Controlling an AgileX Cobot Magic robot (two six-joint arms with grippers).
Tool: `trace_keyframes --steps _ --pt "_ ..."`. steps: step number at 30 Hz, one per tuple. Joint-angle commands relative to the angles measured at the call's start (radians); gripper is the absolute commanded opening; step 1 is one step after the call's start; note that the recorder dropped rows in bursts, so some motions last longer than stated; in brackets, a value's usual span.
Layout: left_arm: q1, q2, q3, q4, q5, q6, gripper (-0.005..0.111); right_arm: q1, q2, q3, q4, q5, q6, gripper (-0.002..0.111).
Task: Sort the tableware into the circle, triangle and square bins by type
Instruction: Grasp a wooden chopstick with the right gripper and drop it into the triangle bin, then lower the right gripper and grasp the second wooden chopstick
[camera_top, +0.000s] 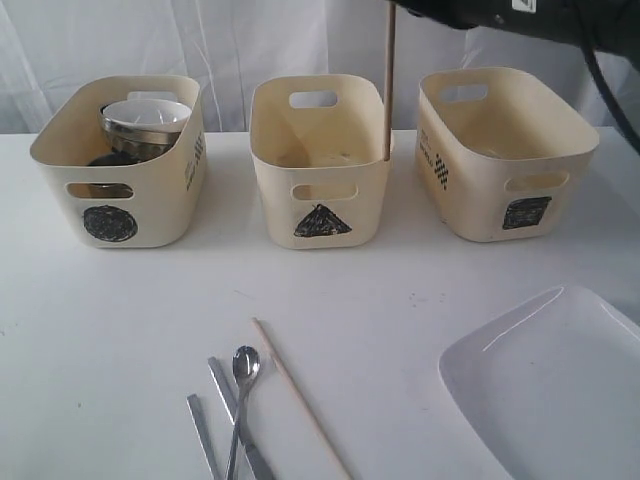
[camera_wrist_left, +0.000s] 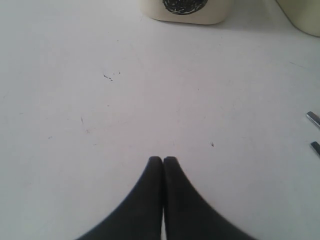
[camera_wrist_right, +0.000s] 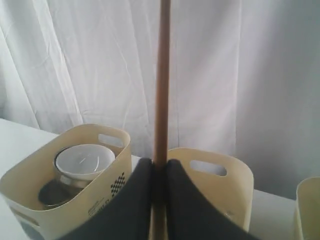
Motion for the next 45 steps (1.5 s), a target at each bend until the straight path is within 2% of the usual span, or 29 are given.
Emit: trace_keyframes --steps 1,5,8,12,15,18,21,28,31,38,45 --pt "0.001 -0.005 0.007 -0.01 0.043 -0.005 0.0 -0.12 0.074 0.078 0.138 -0.218 0.018 0.0" --pt "0.001 -0.005 0.007 -0.01 0.043 -0.005 0.0 -0.174 0.166 0.086 0.224 -0.525 0.006 0.0" --pt "0.001 -0.005 0.007 -0.01 0.043 -0.005 0.0 -0.185 0.244 0.086 0.343 -0.741 -0.108 0.0" --pt "0.001 -0.005 0.007 -0.01 0.043 -0.005 0.0 -0.185 0.354 0.051 0.569 -0.78 -0.238 0.0" --pt "0.001 -0.005 0.007 -0.01 0.043 -0.005 0.0 -0.185 0.453 -0.019 0.633 -0.795 -0.263 0.0" --pt "0.001 -0.005 0.007 -0.01 0.043 -0.005 0.0 -0.185 0.545 -0.103 0.584 -0.779 -0.261 0.0" --pt "0.001 -0.005 0.007 -0.01 0.043 -0.005 0.0 -0.185 0.608 -0.175 0.515 -0.731 -0.259 0.006" --pt "0.001 -0.005 0.007 -0.01 0.043 -0.005 0.0 -0.185 0.665 -0.242 0.483 -0.699 -0.259 0.036" --pt "0.001 -0.005 0.007 -0.01 0.043 -0.005 0.0 -0.185 0.657 -0.242 0.446 -0.692 -0.259 0.044" --pt "0.001 -0.005 0.007 -0.01 0.043 -0.005 0.0 -0.185 0.583 -0.24 0.278 -0.554 -0.178 0.045" --pt "0.001 -0.005 0.007 -0.01 0.043 -0.005 0.0 -0.185 0.423 -0.24 0.095 -0.189 0.035 0.045"
